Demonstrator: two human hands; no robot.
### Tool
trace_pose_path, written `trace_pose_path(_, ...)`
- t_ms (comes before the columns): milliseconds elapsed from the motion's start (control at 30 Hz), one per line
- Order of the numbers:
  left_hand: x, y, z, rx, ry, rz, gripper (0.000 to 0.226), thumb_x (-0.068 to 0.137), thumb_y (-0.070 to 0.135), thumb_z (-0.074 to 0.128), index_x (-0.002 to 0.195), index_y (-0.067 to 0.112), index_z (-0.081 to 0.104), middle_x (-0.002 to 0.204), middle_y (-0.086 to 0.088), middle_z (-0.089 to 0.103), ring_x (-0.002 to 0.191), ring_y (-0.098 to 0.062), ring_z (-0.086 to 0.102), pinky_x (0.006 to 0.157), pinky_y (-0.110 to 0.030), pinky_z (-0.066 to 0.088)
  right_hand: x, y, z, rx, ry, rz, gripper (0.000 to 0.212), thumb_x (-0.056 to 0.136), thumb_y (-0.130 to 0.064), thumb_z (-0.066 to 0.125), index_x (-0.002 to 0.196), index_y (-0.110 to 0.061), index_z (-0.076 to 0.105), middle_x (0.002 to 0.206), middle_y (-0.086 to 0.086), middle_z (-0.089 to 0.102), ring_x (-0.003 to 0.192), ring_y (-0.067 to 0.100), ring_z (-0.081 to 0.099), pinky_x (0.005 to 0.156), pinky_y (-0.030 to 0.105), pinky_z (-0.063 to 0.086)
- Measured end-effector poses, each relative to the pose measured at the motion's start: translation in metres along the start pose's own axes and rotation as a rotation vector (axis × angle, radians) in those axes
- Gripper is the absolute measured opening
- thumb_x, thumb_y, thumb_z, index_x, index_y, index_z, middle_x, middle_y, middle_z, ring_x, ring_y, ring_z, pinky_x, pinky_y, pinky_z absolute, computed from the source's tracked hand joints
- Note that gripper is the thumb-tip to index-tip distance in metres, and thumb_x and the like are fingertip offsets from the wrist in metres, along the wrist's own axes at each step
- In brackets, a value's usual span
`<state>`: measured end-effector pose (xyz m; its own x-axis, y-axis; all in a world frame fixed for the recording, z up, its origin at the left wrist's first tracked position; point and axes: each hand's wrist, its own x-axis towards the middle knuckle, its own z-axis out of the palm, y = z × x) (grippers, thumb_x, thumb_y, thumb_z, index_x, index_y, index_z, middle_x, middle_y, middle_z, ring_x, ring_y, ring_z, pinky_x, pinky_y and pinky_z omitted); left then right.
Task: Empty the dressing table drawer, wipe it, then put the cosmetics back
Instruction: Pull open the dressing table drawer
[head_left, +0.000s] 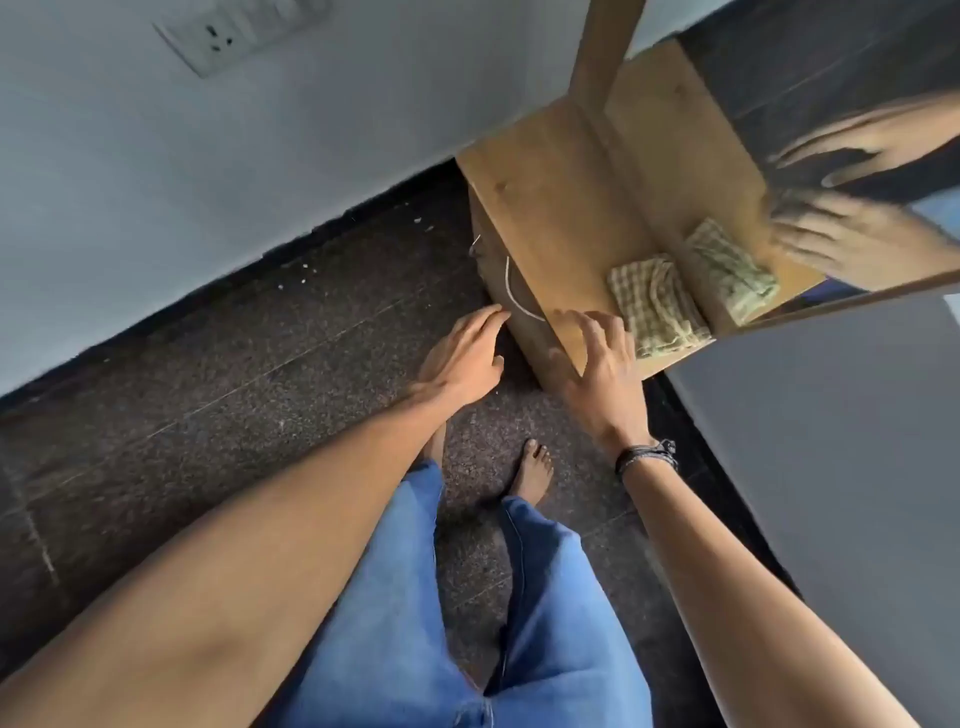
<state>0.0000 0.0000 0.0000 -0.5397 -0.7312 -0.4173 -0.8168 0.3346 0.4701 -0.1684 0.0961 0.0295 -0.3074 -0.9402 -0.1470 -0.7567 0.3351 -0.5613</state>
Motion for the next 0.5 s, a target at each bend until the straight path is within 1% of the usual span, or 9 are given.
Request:
trace_pose_path(33,0.01,-0.003,0.005,0.026,0.014,0.045,0.063,0.095,0.019,0.059,0.153,0.019,0.033,0.162,0.006,0.026,0.147,-0.019,0.027,0.112,-0.036,0.039,0.005,0.002,0.007,0.017,0.058,-0.01,0.044,0.1,-0.032,0.06,0.142,-0.021,0.052,0.135,0.007,0.048,0.121,0.026,0.045,0.105,0.04,0.04)
trace_pose_path(133,0.04,-0.017,0.025,0.047,0.064,0.101,0.063,0.093,0.017,0.061,0.151,0.014,0.036,0.16,0.002,0.029,0.145,-0.022,0.029,0.108,-0.038,0.042,0.018,0.009,0.03,0.035,0.165,0.002,0.04,0.1,-0.03,0.062,0.138,-0.016,0.056,0.131,0.009,0.051,0.116,0.023,0.044,0.101,0.035,0.037)
trace_pose_path(233,0.067,-0.031,0.048,0.041,0.134,0.184,0.063,0.091,0.016,0.062,0.15,0.011,0.038,0.156,-0.001,0.036,0.141,-0.024,0.035,0.106,-0.038,0.045,0.023,0.02,0.056,0.028,0.276,-0.054,0.038,0.097,-0.024,0.067,0.133,-0.013,0.062,0.128,0.008,0.054,0.114,0.023,0.046,0.099,0.034,0.039)
trace_pose_path(300,0.079,-0.041,0.062,0.031,0.207,0.238,0.06,0.091,0.017,0.061,0.148,0.011,0.042,0.152,-0.003,0.043,0.137,-0.026,0.04,0.105,-0.036,0.044,0.022,0.027,0.065,0.007,0.315,-0.084,0.037,0.094,-0.021,0.069,0.13,-0.013,0.064,0.13,0.006,0.055,0.115,0.025,0.049,0.1,0.033,0.04)
trace_pose_path(367,0.086,-0.05,0.077,0.046,0.29,0.305,0.056,0.091,0.02,0.062,0.144,0.012,0.047,0.145,-0.004,0.051,0.127,-0.028,0.046,0.102,-0.037,0.046,0.022,0.03,0.068,0.016,0.343,-0.096,0.036,0.092,-0.018,0.071,0.127,-0.014,0.067,0.129,0.004,0.057,0.116,0.025,0.051,0.101,0.026,0.038)
trace_pose_path(433,0.09,-0.057,0.09,0.08,0.37,0.367,0.052,0.092,0.024,0.061,0.141,0.013,0.051,0.139,-0.003,0.054,0.12,-0.026,0.048,0.101,-0.035,0.046,0.022,0.031,0.069,0.043,0.364,-0.099,0.034,0.09,-0.015,0.073,0.124,-0.015,0.069,0.127,0.001,0.058,0.117,0.023,0.053,0.102,0.018,0.034)
trace_pose_path(500,0.093,-0.061,0.098,0.092,0.457,0.393,0.046,0.094,0.03,0.057,0.137,0.013,0.055,0.134,-0.001,0.056,0.118,-0.023,0.047,0.103,-0.031,0.043,0.022,0.032,0.07,0.079,0.377,-0.093,0.033,0.089,-0.014,0.073,0.122,-0.016,0.071,0.125,-0.001,0.059,0.118,0.02,0.053,0.103,0.015,0.033)
